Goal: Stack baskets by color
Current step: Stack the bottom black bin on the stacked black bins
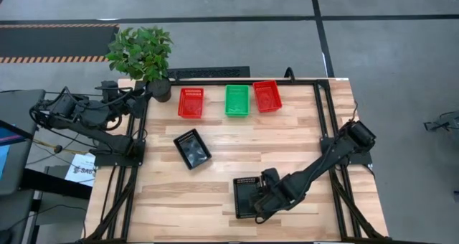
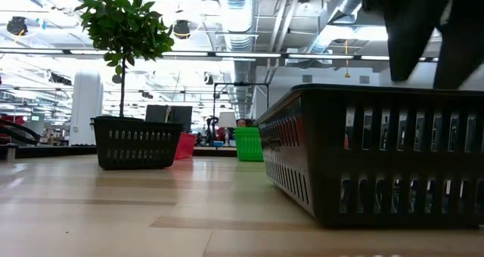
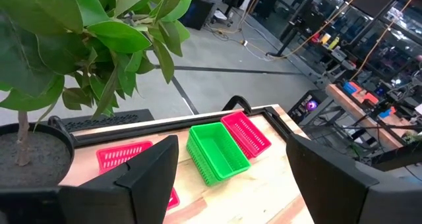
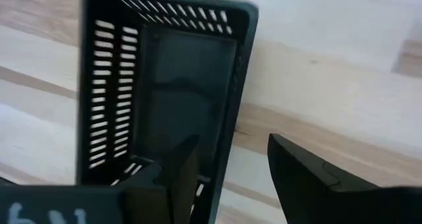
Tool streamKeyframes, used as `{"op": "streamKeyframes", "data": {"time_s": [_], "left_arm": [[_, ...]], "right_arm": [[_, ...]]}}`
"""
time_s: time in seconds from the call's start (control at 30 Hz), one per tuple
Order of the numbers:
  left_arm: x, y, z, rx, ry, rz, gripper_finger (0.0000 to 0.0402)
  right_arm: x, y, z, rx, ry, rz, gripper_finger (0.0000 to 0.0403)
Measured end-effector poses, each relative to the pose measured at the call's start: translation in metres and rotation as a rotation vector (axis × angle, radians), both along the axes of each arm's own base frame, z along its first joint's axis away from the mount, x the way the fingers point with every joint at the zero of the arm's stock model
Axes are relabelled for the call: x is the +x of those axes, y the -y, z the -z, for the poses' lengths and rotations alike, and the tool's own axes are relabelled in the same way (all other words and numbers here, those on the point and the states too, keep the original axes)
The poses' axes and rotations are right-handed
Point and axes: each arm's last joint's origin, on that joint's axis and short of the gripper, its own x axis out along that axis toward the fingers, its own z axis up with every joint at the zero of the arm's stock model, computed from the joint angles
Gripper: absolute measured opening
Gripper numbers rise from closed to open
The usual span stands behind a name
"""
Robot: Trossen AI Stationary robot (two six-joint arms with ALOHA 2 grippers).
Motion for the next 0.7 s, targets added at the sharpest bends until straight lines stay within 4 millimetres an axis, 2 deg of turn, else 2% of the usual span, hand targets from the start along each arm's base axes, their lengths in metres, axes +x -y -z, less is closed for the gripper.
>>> {"op": "streamKeyframes", "data": {"time_s": [0.2, 0.4, 0.5, 0.7], "left_arm": [[0.000, 0.000, 0.000, 0.001, -0.002, 0.001, 0.0270], [0.000, 0.000, 0.001, -0.001, -0.013, 0.009, 0.0270], [0.000, 0.000, 0.001, -0.005, -0.014, 0.016, 0.0270], [0.000, 0.000, 0.001, -0.008, -0.015, 0.021, 0.0270]], "right_arm": [[0.002, -0.001, 0.030, 0.084, 0.095, 0.000, 0.0202], [-0.003, 0.004, 0.045, 0.079, 0.076, 0.003, 0.0184], [-0.003, 0.006, 0.046, 0.084, 0.058, -0.013, 0.0148], [0.002, 0.014, 0.046, 0.058, 0.059, -0.064, 0.0037]]}}
